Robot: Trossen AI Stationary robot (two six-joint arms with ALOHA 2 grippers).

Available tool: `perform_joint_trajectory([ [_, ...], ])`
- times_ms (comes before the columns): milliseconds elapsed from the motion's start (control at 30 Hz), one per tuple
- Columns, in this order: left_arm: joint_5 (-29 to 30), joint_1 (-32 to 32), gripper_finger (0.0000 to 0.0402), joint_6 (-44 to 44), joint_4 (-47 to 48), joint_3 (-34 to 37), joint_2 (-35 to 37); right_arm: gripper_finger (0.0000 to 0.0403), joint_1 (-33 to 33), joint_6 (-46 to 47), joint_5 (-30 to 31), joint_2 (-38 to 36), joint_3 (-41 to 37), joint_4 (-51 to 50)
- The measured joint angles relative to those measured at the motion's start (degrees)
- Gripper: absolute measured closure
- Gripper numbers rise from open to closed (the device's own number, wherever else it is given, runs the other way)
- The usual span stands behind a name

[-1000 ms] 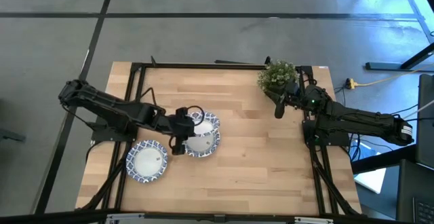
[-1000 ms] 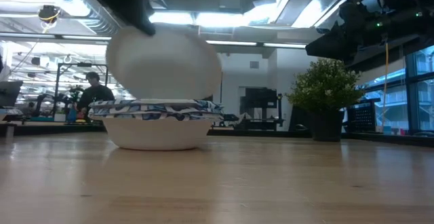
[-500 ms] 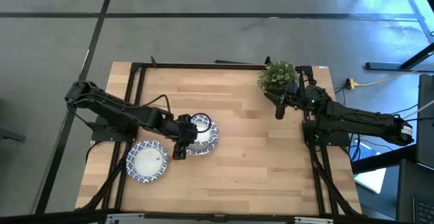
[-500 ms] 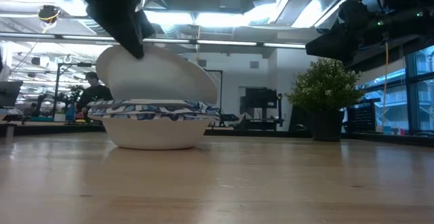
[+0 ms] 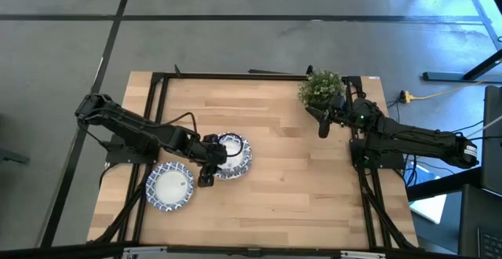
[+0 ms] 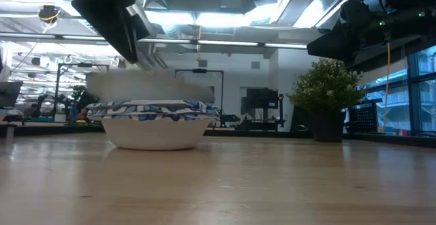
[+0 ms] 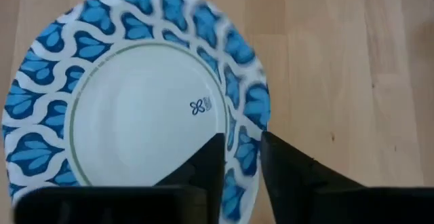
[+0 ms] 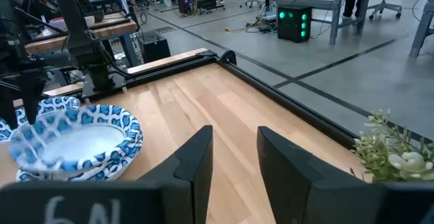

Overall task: Nest bowls inside each other
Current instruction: Stack the white patterned bowl on the other white patterned bowls

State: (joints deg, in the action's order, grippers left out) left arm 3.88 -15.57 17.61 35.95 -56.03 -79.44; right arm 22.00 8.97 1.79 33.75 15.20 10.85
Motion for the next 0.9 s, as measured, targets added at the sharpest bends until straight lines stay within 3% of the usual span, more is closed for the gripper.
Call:
perform_joint_trajectory([
  [200,1.00,0.00,0.0265,0.04,0.77,0.00,0.00,0.0286,0.00,-0.07,0.03,0.01,-0.01,-0.01],
  [433,2.06,-1.20,0.0261,-5.10,1.11,0.02,3.61,0.0286,0.00,-0.17,0.03,0.00,0.00,-0.09],
  [667,3.43,-5.38,0.0262,4.04,12.41,0.04,12.12,0.0286,0.00,-0.07,0.03,-0.01,0.00,-0.11],
  [900,4.40,-13.56,0.0262,3.12,21.25,0.04,13.73,0.0286,-0.02,1.50,-0.31,0.01,0.00,-0.07],
])
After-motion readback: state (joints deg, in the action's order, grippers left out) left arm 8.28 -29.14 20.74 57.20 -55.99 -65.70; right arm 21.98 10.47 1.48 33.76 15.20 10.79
